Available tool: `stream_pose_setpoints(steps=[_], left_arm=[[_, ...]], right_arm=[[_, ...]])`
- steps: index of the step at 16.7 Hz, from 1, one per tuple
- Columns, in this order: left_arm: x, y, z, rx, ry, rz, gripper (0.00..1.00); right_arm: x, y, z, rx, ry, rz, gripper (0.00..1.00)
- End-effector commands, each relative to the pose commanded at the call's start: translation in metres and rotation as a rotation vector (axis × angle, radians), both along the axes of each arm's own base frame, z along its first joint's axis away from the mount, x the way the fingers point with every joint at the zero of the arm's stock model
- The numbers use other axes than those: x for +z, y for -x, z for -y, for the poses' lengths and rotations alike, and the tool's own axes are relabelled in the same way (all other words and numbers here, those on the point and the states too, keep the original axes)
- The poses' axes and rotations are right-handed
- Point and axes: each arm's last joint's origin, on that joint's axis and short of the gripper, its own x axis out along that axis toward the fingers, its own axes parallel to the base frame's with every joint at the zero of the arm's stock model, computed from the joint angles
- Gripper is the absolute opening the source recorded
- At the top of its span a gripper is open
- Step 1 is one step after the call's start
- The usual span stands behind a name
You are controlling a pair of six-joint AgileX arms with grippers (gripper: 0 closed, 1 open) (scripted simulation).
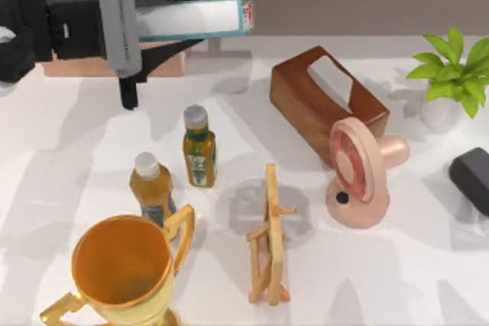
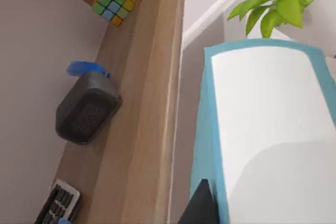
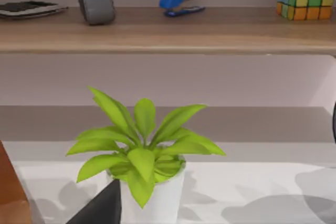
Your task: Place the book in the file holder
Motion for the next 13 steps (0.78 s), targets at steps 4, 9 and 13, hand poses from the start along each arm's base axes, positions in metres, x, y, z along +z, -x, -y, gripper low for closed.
stream_pose_setpoints(steps=[4,9,13], left_arm=[[-0.021,-0.011,-0.059,-0.036,-0.001,0.182,0.0],[-0.051,-0.037,-0.112,0.008,-0.057,0.4,0.0],[-0.071,-0.052,-0.136,0.058,-0.106,0.471,0.0]], right_arm=[[0.0,0.0,0.0,0.0,0.0,0.0,1.0],[0.0,0.0,0.0,0.0,0.0,0.0,1.0],[0.0,0.0,0.0,0.0,0.0,0.0,1.0]])
